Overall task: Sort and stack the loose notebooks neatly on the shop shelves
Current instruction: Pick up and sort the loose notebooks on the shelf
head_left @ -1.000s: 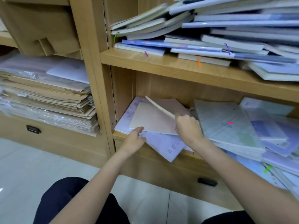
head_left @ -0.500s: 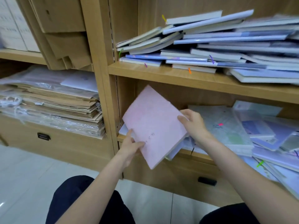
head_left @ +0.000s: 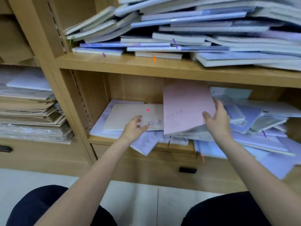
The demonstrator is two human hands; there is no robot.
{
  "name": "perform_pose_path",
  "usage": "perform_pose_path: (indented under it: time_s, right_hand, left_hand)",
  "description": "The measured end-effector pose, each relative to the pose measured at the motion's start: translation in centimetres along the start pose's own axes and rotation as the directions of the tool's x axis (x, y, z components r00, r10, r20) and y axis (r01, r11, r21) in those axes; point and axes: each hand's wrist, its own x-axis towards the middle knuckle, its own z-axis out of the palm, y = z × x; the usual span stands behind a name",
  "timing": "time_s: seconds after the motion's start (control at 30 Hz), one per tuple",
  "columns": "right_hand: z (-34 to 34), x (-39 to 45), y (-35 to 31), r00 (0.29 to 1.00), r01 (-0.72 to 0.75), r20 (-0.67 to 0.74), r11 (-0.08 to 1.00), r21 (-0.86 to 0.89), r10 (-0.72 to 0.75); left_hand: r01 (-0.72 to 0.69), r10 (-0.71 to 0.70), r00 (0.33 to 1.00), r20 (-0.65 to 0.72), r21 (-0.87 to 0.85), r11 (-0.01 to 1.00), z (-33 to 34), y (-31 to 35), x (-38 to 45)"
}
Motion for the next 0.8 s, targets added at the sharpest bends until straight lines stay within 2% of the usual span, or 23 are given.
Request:
perform_pose_path:
  time_s: [0.07, 0.17, 0.23, 0.27, 0.33, 0.37, 0.43, 0.5, 0.57, 0.63, 0.7, 0.77, 0.8]
  right_hand:
    - [-0.5, 1.0, 1.5, 0.996, -0.039, 0.062, 0.953, -0.3, 0.06]
    - [-0.1, 1.4, 2.4, 0.962, -0.053, 0.173, 0.767, -0.64, 0.211]
    - [0.3, 1.4, 1.8, 0.974, 0.069, 0.187, 0.614, -0.786, 0.13]
    - [0.7, 1.3, 1.5, 0.973, 0.144, 0.221, 0.583, -0.8, 0.063]
    - [2.1, 1.0, 0.8, 0.922, 0.328, 0.384, 0.613, -0.719, -0.045]
    - [3.1, 0.5, 0.6, 0.866, 0.419, 0.496, 0.639, -0.645, -0.068]
    - [4.5, -0.6, 0.4, 0.747, 0.505, 0.665, 0.655, -0.563, -0.005]
    - [4.9, -1.0, 0.8, 0.706, 0.525, 0.704, 0.614, -0.59, 0.073]
    - [4.8, -0.5, 1.1, 0.727, 0.507, 0.68, 0.59, -0.628, 0.098]
    - [4.4, 0.1, 1.1, 0.737, 0.473, 0.661, 0.588, -0.656, 0.144]
    - [4.2, 0.5, 0.9, 0.731, 0.448, 0.654, 0.584, -0.677, 0.197]
    - [3.9, 0.8, 0.9, 0.733, 0.43, 0.653, 0.613, -0.663, 0.19]
    - [3.8, 0.9, 0.9, 0.748, 0.407, 0.65, 0.679, -0.611, 0.136]
  left_hand:
    - [0.003, -0.015, 0.997, 0.069, 0.171, 0.985, 1.4, -0.8, 0.5]
    - [-0.094, 0.059, 0.995, 0.084, 0.525, 0.846, 2.1, -2.1, 1.0]
    - [-0.122, 0.105, 0.992, 0.067, 0.694, 0.71, 1.6, -2.5, 1.4]
    - [-0.14, 0.121, 0.989, 0.082, 0.768, 0.624, 1.4, -2.5, 1.6]
    - [-0.192, 0.144, 0.98, 0.14, 0.862, 0.47, 1.0, -2.2, 2.5]
    - [-0.209, 0.141, 0.976, 0.163, 0.878, 0.431, 0.8, -2.0, 3.0]
    - [-0.205, 0.089, 0.979, 0.185, 0.871, 0.447, 0.4, -1.7, 4.2]
    - [-0.192, 0.035, 0.979, 0.198, 0.867, 0.46, 0.1, -1.5, 5.0]
    - [-0.228, 0.056, 0.973, 0.223, 0.904, 0.363, 0.1, -1.5, 5.1]
    - [-0.238, 0.135, 0.969, 0.209, 0.937, 0.257, 0.1, -1.4, 4.7]
    - [-0.196, 0.201, 0.969, 0.146, 0.947, 0.254, -0.3, -1.4, 4.2]
    - [-0.204, 0.321, 0.944, 0.08, 0.905, 0.374, -1.7, -1.5, 3.3]
    - [-0.25, 0.405, 0.912, 0.06, 0.865, 0.436, -2.6, -1.5, 2.4]
